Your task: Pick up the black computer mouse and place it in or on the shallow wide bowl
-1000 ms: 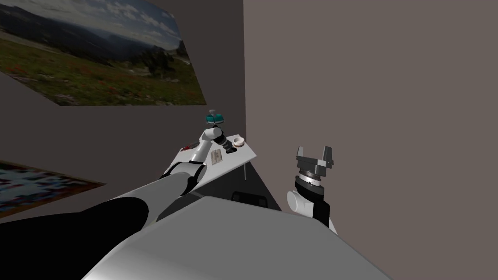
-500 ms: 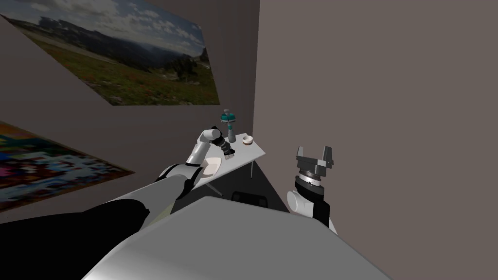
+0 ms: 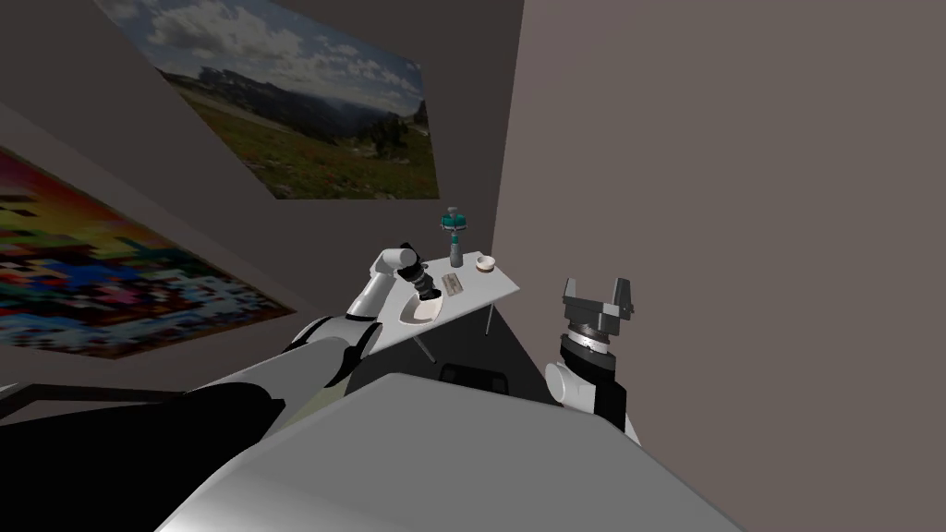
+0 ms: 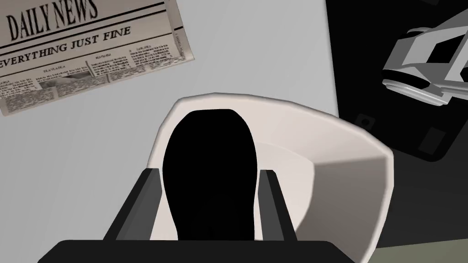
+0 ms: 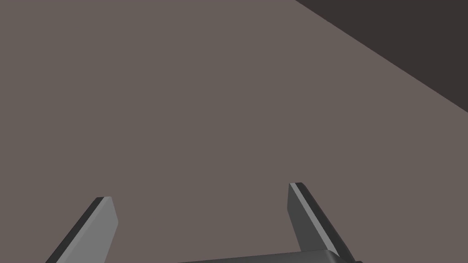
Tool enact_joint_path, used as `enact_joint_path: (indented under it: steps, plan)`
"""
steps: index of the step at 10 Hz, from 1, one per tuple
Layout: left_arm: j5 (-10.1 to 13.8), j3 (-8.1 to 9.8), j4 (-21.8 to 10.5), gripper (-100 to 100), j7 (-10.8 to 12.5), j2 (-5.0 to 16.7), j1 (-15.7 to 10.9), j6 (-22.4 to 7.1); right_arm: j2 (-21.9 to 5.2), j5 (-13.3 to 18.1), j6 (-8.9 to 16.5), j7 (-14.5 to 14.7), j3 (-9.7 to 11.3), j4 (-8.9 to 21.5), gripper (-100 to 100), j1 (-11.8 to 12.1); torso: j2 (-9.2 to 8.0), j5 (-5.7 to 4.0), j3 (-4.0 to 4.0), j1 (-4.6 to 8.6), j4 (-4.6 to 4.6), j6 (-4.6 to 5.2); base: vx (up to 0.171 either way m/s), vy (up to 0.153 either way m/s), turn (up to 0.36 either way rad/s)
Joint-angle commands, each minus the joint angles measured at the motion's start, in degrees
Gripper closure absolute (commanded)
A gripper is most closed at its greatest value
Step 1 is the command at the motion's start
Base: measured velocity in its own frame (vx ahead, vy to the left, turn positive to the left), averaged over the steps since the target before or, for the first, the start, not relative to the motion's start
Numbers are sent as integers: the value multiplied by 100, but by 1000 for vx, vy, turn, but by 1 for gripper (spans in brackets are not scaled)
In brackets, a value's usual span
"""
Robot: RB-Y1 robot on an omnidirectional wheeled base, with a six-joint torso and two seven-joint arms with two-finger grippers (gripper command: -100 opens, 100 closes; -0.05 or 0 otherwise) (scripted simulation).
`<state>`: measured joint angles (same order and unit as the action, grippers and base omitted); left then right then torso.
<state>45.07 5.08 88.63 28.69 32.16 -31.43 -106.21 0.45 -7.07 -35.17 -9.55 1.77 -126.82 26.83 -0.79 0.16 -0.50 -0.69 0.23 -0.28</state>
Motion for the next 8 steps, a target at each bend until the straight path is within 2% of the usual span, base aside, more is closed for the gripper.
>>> enact_joint_path:
  steps: [1, 2, 3, 4, 8]
  plan:
    - [-18, -21, 85, 100, 27, 14, 70, -195, 0, 0, 0, 0, 0, 0, 0, 0, 0, 0, 0, 0, 0, 0, -66, 151, 45]
    - [-25, -28, 106, 100, 30, 22, 94, -289, 0, 0, 0, 0, 0, 0, 0, 0, 11, -1, 6, 7, -3, 3, -32, 102, 40]
    - [-11, -9, 138, 100, 42, 26, 100, -243, 1, 0, 0, 0, 1, 0, 0, 1, 27, -5, 16, 27, -6, 9, -12, 40, 13]
    - [-13, -10, 139, -100, 44, 31, 106, -271, 1, 0, 0, 0, 1, 0, 0, 1, 42, -10, 24, 55, -8, 16, -5, 11, 2]
    - [-13, -9, 138, -100, 44, 32, 107, -270, 2, 0, 0, 0, 2, 0, 0, 1, 55, -17, 32, 82, -12, 18, 0, 0, 0]
